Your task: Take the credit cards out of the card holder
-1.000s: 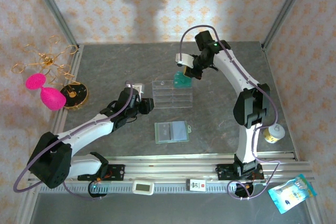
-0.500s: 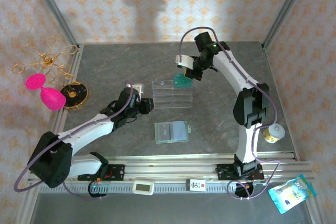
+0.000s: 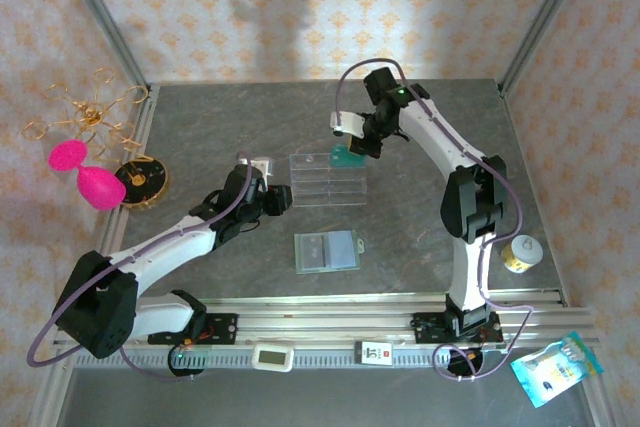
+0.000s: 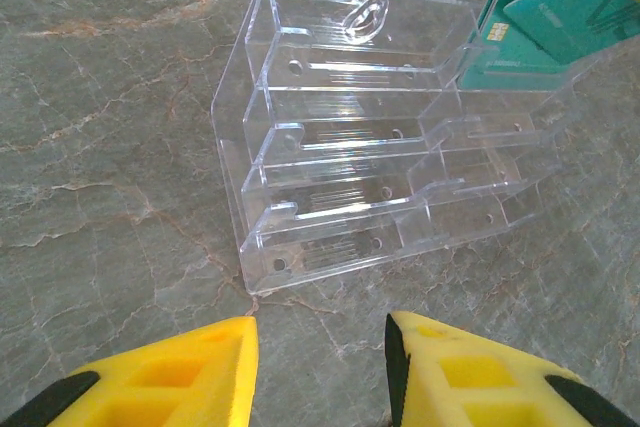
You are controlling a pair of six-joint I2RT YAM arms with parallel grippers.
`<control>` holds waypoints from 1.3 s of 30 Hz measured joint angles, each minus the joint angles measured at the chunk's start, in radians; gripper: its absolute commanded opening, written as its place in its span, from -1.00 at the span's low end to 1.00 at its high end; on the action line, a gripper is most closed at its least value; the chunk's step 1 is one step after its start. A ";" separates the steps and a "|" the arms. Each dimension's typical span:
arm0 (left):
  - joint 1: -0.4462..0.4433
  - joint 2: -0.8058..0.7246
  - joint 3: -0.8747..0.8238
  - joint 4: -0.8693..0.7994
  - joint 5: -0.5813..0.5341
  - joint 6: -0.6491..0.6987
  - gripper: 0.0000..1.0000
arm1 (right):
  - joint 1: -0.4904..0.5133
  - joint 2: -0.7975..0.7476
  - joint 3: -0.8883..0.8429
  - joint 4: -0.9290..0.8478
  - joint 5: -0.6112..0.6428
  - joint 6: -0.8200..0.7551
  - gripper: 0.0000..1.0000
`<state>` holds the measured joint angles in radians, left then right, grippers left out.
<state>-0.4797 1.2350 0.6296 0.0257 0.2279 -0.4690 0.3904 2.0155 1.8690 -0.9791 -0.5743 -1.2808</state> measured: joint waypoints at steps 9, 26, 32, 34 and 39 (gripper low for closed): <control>0.005 0.000 0.000 0.000 0.016 0.000 -0.21 | 0.009 0.007 -0.013 0.063 0.020 0.045 -0.16; 0.005 -0.196 -0.189 0.147 0.072 -0.137 -0.12 | 0.104 -0.305 -0.416 0.710 -0.220 0.789 -0.10; 0.005 -0.313 -0.257 0.167 0.072 -0.187 -0.11 | 0.261 -0.480 -0.803 0.999 0.023 1.231 -0.09; 0.005 -0.345 -0.277 0.171 0.072 -0.197 -0.11 | 0.323 -0.508 -0.883 1.003 0.131 1.325 -0.08; 0.005 -0.422 -0.351 0.173 0.072 -0.224 -0.11 | 0.529 -0.526 -1.015 0.964 0.372 1.516 -0.07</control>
<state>-0.4747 0.8131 0.2783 0.1986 0.3000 -0.6930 0.9192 1.4891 0.8539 -0.0154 -0.2028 0.2356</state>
